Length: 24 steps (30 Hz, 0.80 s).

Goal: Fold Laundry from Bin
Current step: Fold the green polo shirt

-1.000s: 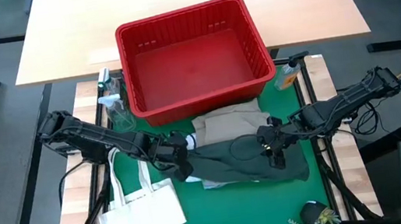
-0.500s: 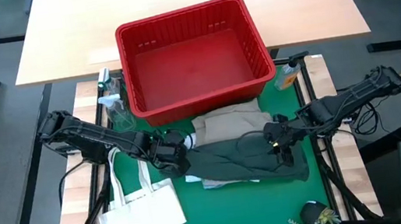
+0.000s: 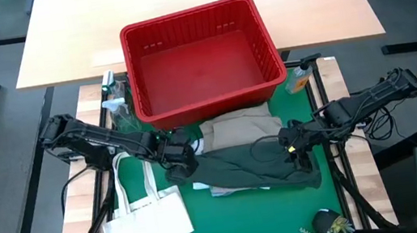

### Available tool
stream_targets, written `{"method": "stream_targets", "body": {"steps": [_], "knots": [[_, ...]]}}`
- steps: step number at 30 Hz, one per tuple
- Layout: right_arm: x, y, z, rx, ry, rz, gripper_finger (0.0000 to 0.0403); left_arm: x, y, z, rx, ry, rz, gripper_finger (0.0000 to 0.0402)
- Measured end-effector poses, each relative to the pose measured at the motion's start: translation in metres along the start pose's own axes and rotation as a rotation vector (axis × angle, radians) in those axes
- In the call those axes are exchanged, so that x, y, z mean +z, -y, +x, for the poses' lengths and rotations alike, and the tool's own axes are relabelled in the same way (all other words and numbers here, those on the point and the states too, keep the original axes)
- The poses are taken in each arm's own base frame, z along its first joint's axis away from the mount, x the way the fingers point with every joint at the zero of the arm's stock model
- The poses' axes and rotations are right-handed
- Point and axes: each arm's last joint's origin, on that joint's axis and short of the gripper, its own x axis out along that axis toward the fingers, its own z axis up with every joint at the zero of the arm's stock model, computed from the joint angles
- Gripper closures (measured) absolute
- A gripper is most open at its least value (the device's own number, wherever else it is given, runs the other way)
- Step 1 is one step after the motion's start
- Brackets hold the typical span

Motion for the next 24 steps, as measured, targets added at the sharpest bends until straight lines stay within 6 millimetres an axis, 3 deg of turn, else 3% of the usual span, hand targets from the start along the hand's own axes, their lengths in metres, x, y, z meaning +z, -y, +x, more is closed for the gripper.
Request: {"method": "stream_targets", "body": {"steps": [11,17,24], "knots": [[-0.002,0.001,0.0,0.01,-0.035,0.008,0.0205,0.017,-0.018,0.01,-0.047,-0.12,-0.107,0.0241],[-0.013,0.003,-0.001,-0.015,-0.151,0.139,0.0205,0.027,-0.025,0.013,-0.176,-0.221,-0.144,0.0254],[-0.026,-0.018,0.0,0.02,-0.17,0.128,0.0205,0.036,-0.019,0.013,-0.334,-0.212,-0.129,0.0259]]}}
